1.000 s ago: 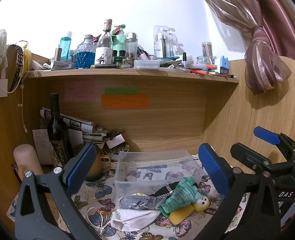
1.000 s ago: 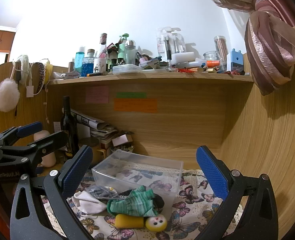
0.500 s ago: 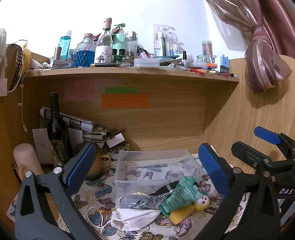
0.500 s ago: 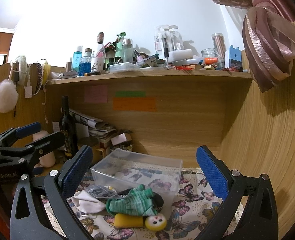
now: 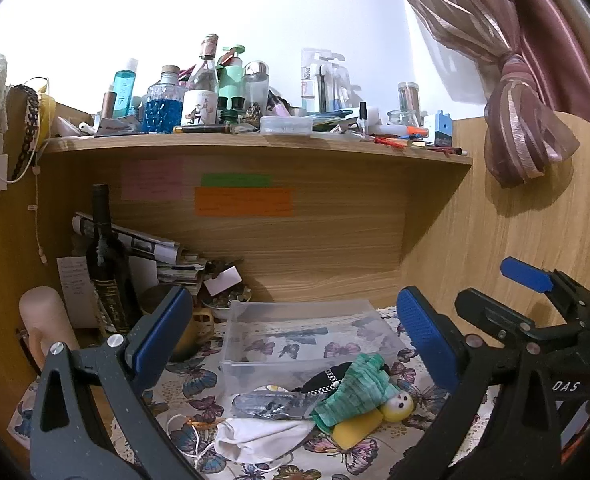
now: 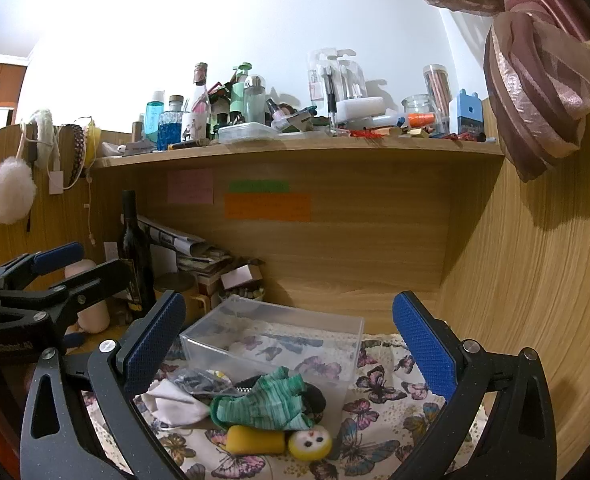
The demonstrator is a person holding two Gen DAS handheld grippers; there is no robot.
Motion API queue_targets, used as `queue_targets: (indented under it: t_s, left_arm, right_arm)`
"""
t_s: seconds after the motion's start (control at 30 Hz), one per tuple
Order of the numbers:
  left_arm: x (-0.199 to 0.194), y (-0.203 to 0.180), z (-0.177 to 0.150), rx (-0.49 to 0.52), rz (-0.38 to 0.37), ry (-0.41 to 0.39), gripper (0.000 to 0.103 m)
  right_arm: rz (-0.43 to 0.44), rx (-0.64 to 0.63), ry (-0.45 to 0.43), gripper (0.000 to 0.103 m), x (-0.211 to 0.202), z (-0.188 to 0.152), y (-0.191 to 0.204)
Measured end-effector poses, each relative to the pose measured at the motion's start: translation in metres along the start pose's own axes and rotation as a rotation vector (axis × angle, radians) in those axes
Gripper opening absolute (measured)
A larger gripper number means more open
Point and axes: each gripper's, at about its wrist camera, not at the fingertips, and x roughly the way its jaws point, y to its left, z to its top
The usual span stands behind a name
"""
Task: Organize soft objects
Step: 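Grasp the green striped sock with the right tool while the left tool grasps the silver foil pouch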
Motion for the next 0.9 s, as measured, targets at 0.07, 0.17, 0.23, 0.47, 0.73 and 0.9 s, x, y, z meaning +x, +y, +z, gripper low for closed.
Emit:
queue_targets:
  t_s: [0.07, 0.17, 0.23, 0.47, 0.73, 0.9]
  left_arm:
    - [0.002, 0.001, -0.001, -0.005, -0.004, 0.007, 0.103]
    - [0.009, 0.006, -0.004, -0.017, 0.000, 0.023, 0.103]
    - [0.012, 0.010, -0.006, -0.016, 0.008, 0.033, 0.103]
    - [0.032, 0.030, -0.026, -0.007, 0.072, 0.129, 0.080]
    - [0.059, 0.054, -0.064, -0.027, 0.076, 0.290, 0.075]
    - [0.077, 0.050, -0.086, -0.025, 0.024, 0.392, 0.075]
  right_arm:
    - [0.003, 0.001, 0.004, 0.103, 0.001, 0.000, 0.000]
    - [-0.007, -0.008, 0.005, 0.103, 0.002, -0.001, -0.002]
    - [-0.011, -0.008, 0.009, 0.103, 0.004, -0.002, -0.002]
    - [-0.008, 0.013, 0.084, 0.100, 0.020, -0.015, -0.017]
    - [0.017, 0.028, 0.269, 0.083, 0.054, -0.051, -0.031]
    - [0.056, 0.051, 0.374, 0.082, 0.075, -0.076, -0.032]
